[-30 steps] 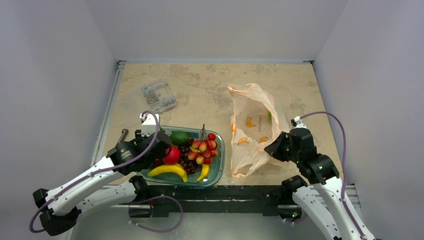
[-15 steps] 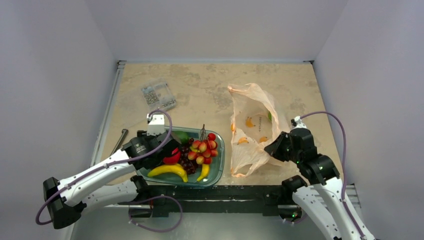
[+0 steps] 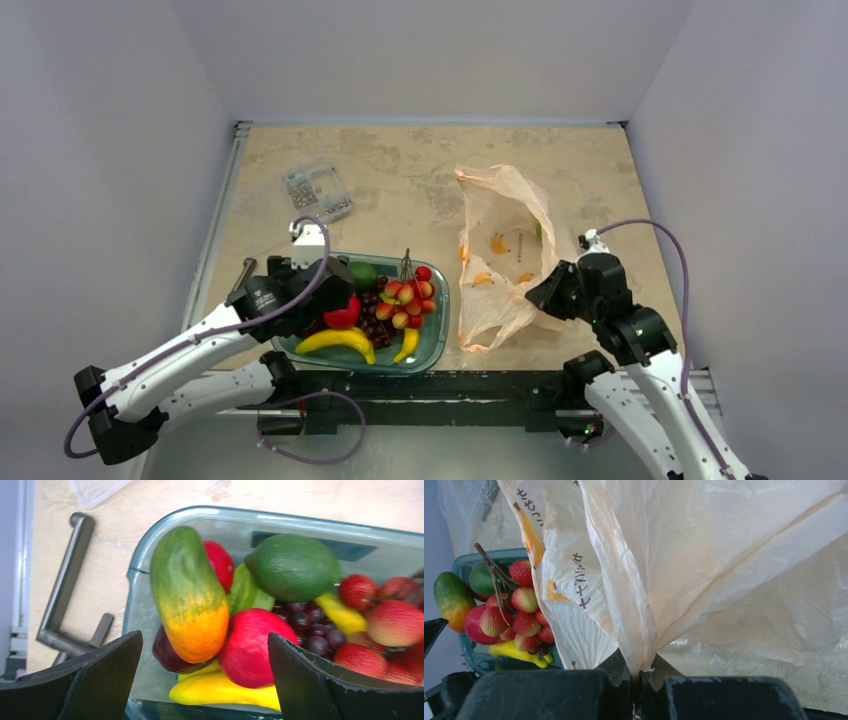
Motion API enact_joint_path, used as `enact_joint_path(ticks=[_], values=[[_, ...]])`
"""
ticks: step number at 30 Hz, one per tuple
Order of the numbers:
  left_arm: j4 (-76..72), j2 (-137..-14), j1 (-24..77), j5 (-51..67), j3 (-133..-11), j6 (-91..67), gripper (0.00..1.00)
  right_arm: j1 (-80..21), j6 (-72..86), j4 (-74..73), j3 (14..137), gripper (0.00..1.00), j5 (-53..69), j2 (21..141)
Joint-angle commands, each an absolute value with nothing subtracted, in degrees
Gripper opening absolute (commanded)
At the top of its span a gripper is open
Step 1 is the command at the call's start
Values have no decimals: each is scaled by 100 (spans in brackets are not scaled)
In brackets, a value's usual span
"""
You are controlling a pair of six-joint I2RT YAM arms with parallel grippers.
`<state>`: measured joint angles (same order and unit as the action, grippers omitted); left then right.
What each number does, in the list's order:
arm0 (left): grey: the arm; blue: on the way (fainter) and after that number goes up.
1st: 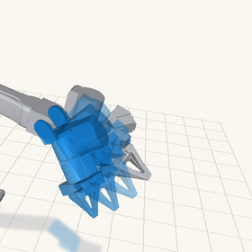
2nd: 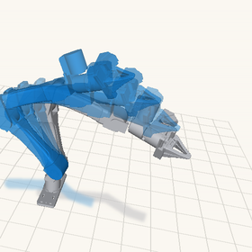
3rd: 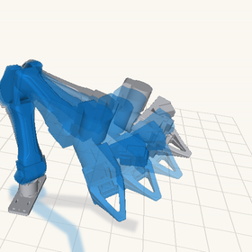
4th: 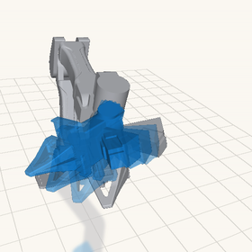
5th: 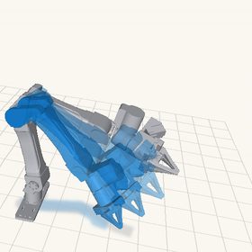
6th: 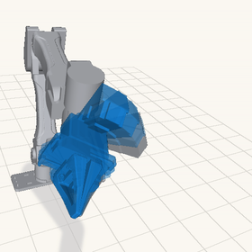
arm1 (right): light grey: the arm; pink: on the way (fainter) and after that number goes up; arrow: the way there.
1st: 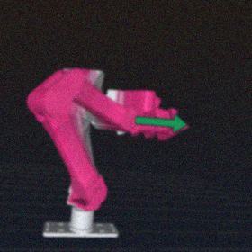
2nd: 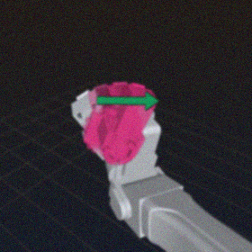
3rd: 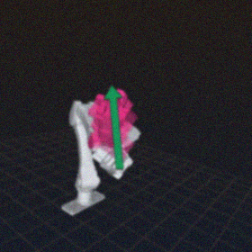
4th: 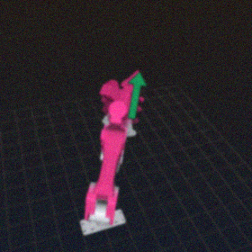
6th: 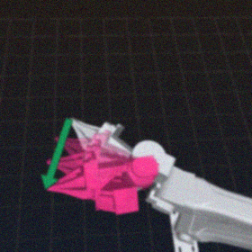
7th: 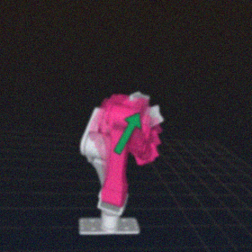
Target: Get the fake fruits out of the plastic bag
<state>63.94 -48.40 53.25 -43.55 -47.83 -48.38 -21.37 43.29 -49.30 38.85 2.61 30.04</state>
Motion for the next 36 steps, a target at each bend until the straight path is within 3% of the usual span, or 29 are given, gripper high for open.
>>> enact_joint_path(ticks=[1, 9, 17, 20, 23, 29, 32, 36], values=[[5791, -4599, 5300, -3597, -5318, -4051, 96, -2143, 4017, -4547, 3859, 0, 561, 3233], [3780, -4619, 5300, -612, -5615, -3240, 96, -2149, 3208, -5116, 4634, 0, 464, 4736], [1736, -6253, 5363, 1745, -6093, -3696, 89, -2158, 3605, -6178, 4971, 2, -740, 5037], [1086, -7072, 5721, 1848, -6395, -3814, 88, -2157, 3978, -6515, 5102, 20, -914, 4934], [772, -7761, 6090, 1738, -6765, -3916, 85, -2153, 4190, -6584, 5153, 47, -972, 4592], [188, -8511, 6530, 1327, -7143, -3959, 83, -2153, 4368, -6630, 5611, 79, -1246, 4439], [164, -8615, 6553, 1225, -7207, -3933, 84, -2152, 4172, -6504, 5995, 92, -1477, 4624], [258, -8621, 6548, 1191, -7165, -3851, 83, -2153, 3534, -5810, 6197, 98, -1321, 5113]])
